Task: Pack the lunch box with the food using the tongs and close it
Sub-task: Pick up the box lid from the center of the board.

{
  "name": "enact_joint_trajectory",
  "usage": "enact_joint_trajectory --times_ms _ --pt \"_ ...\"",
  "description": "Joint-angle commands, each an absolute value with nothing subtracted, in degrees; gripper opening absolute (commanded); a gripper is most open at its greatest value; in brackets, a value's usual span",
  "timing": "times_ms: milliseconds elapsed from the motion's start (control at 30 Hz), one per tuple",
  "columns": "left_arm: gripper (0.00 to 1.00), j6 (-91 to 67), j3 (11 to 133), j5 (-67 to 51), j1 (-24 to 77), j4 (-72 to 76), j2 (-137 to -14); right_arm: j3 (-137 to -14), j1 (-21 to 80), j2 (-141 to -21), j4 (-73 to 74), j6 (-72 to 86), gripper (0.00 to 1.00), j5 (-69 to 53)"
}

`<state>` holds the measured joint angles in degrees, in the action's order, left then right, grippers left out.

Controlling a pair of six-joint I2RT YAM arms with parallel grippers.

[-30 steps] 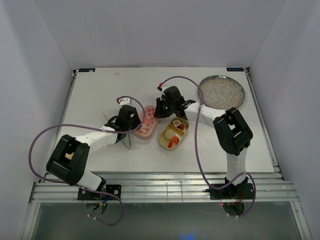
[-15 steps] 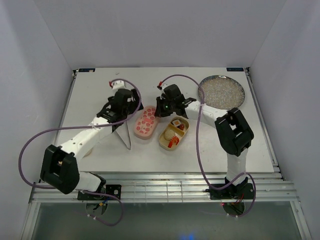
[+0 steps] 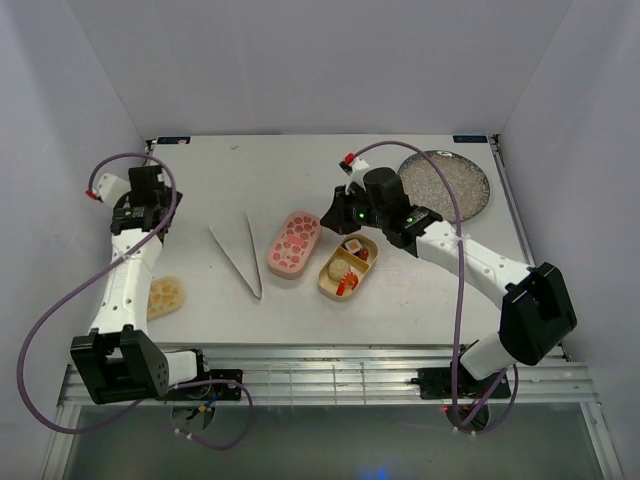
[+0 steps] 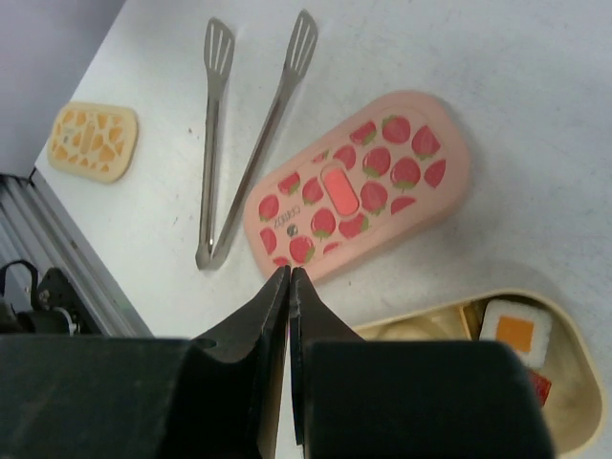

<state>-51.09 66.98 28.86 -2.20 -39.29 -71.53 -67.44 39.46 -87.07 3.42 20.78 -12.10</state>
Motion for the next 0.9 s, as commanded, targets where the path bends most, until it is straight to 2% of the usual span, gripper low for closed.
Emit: enact_joint_trajectory --times_ms 0,33,133,333,400,533,667,800,867 --pt "0.92 -59.4 65.7 24.0 -11.7 -49.3 -71.9 -64.2 39.6 -84.2 1.4 20.6 0.08 -14.5" --pt "0.92 -59.9 62.7 19.7 -17.4 -48.8 -71.1 -63.8 39.6 -83.8 1.6 20.5 0.08 -14.6" --pt "0.92 -60.3 56.6 17.1 -27.4 -46.1 -67.2 -62.8 39.6 -82.4 2.4 19.6 0.08 -15.2" --pt "0.98 -61.3 48.4 12.6 -40.3 -41.3 -65.3 -57.9 39.6 -78.0 1.1 18.7 0.09 -16.0" --pt "0.98 -61.7 45.7 9.8 -41.6 -39.0 -66.5 -57.4 39.6 -77.3 1.3 18.2 0.09 -15.4" --pt "0.98 -64.3 43.3 13.0 -42.8 -36.0 -69.5 -56.8 39.6 -77.4 1.6 17.8 0.09 -15.4" --pt "0.98 -64.2 44.9 18.7 -44.6 -35.9 -71.1 -55.5 39.6 -76.9 0.6 17.8 0.09 -16.1" --pt "0.98 -62.0 46.5 18.9 -47.8 -34.6 -72.3 -55.7 39.6 -76.9 0.7 17.8 0.10 -16.2" --pt "0.98 -60.6 47.5 18.7 -48.5 -34.4 -73.7 -56.2 39.6 -77.3 -1.0 18.0 0.15 -16.6"
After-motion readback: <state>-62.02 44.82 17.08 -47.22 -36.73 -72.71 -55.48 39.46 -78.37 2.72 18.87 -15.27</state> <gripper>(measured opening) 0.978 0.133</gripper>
